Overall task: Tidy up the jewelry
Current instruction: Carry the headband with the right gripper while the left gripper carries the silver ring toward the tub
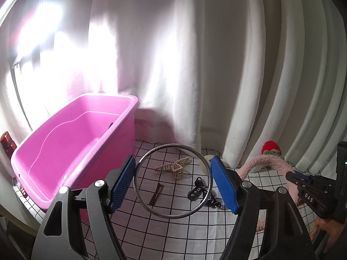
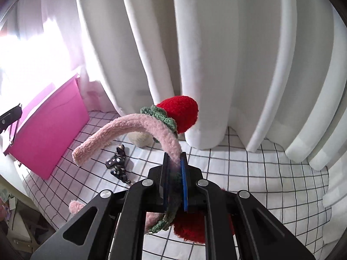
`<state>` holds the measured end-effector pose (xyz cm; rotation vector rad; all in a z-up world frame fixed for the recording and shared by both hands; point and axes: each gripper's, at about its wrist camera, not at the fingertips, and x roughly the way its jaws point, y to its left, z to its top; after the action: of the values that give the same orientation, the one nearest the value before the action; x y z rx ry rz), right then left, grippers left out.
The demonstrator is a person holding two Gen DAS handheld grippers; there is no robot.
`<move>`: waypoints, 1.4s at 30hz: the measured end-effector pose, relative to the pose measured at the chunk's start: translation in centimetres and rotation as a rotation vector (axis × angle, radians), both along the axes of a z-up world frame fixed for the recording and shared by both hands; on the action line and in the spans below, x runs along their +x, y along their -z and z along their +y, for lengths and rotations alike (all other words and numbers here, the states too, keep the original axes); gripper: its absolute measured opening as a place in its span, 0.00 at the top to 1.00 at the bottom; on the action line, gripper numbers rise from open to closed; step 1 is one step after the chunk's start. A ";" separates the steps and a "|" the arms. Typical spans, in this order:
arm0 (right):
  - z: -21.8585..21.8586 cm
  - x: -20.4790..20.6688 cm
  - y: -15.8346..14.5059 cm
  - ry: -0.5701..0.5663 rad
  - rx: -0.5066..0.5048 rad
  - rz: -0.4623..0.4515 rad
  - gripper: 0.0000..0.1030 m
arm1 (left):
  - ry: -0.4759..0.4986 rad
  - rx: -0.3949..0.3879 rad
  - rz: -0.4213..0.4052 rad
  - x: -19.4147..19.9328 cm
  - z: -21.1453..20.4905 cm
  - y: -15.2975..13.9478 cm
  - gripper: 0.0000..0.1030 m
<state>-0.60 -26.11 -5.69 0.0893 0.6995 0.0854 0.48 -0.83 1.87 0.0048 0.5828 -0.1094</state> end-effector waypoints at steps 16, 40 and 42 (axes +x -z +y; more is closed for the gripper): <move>13.2 5.6 -9.3 -0.256 0.014 -0.190 0.91 | -0.197 0.003 -0.108 0.9 11.5 -5.8 0.33; 34.8 16.9 -8.4 -0.489 -0.158 -0.080 0.91 | -0.335 -0.002 0.043 6.4 25.7 -0.9 0.32; 35.8 17.5 -7.7 -0.497 -0.190 -0.058 0.91 | -0.336 0.001 0.065 7.0 26.1 -0.2 0.32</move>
<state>16.91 9.69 2.00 -0.2702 0.6568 0.4946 7.44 25.24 2.03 -0.0957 0.6410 0.2175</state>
